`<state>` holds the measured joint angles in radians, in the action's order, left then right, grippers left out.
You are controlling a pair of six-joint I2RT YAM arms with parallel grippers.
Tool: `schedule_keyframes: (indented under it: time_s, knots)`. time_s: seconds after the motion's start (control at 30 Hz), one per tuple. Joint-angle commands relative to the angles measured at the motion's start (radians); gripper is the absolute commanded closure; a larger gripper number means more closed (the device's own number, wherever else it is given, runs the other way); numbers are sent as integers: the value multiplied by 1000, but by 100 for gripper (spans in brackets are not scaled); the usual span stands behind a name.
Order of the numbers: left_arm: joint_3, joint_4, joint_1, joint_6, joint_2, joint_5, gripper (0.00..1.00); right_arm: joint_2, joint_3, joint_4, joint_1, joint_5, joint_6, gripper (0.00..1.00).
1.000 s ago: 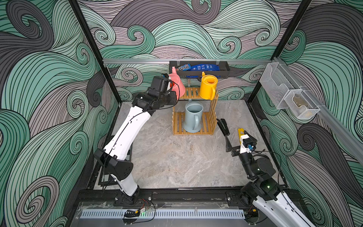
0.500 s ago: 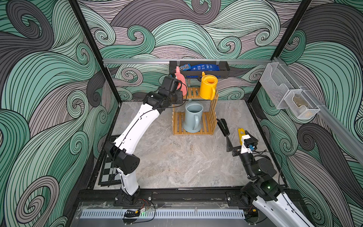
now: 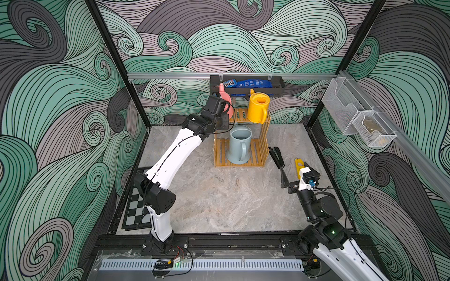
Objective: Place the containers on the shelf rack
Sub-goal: 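Place the container on the shelf.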
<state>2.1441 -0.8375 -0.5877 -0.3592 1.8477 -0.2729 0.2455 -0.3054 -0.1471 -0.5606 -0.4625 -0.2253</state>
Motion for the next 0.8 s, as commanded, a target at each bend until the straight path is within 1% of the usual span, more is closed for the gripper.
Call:
schedule_keyframes:
  time_s: [0.0,0.17,0.4,0.6,0.77]
  knots:
    - [43,31,-11,-13,12,-25,82,-10,9,-28,5,-11,3,1]
    - [51,31,-12,-18,28,-27,73,-17,9,-25,5,-11,3,1]
    - [64,31,-13,-19,40,-37,65,-18,11,-26,7,-11,3,1]
    - [74,32,-12,-19,55,-39,64,-17,10,-28,7,-7,3,1]
    - [75,35,-17,-21,61,-20,64,-17,12,-28,7,-8,3,1]
